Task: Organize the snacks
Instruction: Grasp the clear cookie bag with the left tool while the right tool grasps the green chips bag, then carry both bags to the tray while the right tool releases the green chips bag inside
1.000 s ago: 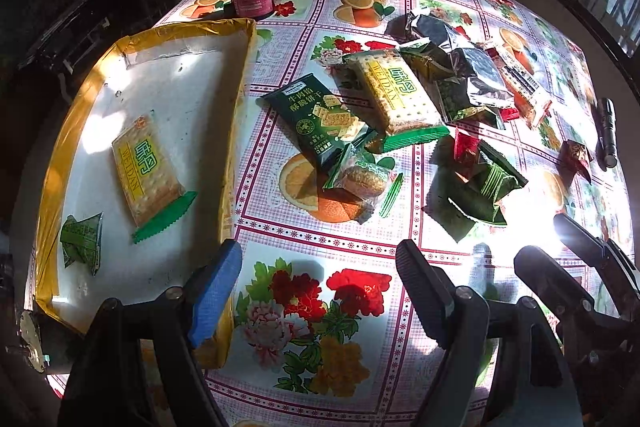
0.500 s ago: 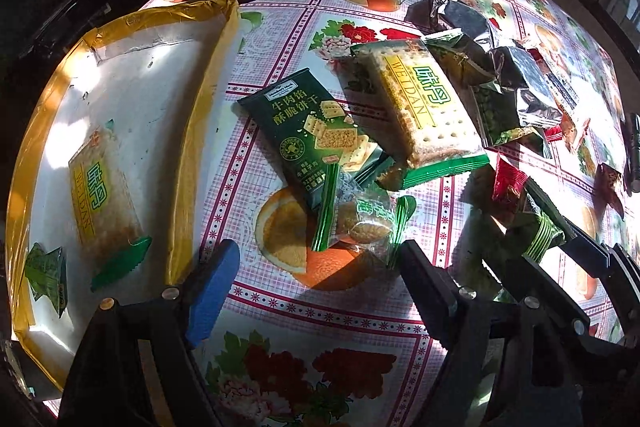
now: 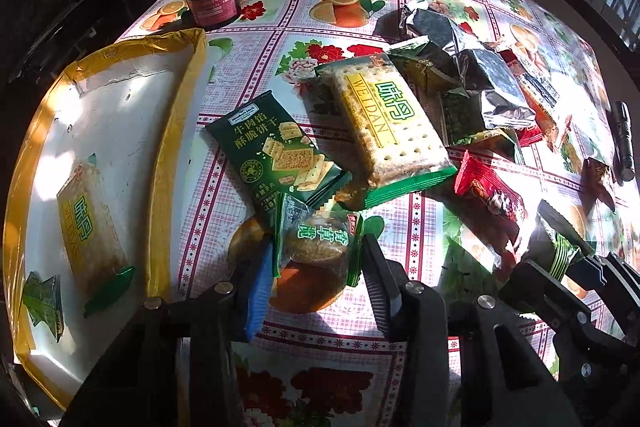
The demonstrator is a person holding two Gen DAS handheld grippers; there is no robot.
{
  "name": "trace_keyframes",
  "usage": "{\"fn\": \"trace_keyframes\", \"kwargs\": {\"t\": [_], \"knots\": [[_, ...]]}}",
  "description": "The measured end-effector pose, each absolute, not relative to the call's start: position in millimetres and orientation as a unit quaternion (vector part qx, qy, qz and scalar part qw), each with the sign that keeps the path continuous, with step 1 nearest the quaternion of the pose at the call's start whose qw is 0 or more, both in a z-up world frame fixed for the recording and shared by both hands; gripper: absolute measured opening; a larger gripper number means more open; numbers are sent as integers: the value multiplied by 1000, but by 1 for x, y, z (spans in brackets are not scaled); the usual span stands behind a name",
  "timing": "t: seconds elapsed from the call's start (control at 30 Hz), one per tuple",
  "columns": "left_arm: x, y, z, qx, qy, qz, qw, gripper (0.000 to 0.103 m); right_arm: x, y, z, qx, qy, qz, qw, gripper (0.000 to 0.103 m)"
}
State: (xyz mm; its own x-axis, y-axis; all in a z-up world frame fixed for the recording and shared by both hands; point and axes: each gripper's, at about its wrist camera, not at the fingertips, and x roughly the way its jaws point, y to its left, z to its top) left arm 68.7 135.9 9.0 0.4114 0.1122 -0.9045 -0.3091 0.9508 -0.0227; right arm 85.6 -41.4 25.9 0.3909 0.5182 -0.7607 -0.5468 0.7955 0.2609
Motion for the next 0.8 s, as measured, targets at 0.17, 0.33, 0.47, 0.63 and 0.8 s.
{"fn": "trace_keyframes", "kwargs": {"t": [0.17, 0.33, 0.47, 0.63, 0.8], "knots": [[62, 140, 12, -117, 526, 97, 837, 32, 74, -61, 33, 9, 445, 321, 836, 44], [46, 149, 18, -142, 517, 79, 840, 31, 60, -74, 38, 22, 439, 324, 838, 44], [30, 149, 30, -150, 504, 67, 848, 30, 52, -76, 38, 25, 439, 329, 836, 44], [12, 140, 46, -143, 491, 64, 857, 30, 42, -73, 40, 23, 436, 336, 834, 44], [-2, 133, 57, -126, 483, 71, 864, 30, 33, -68, 47, 17, 430, 344, 835, 44]]}}
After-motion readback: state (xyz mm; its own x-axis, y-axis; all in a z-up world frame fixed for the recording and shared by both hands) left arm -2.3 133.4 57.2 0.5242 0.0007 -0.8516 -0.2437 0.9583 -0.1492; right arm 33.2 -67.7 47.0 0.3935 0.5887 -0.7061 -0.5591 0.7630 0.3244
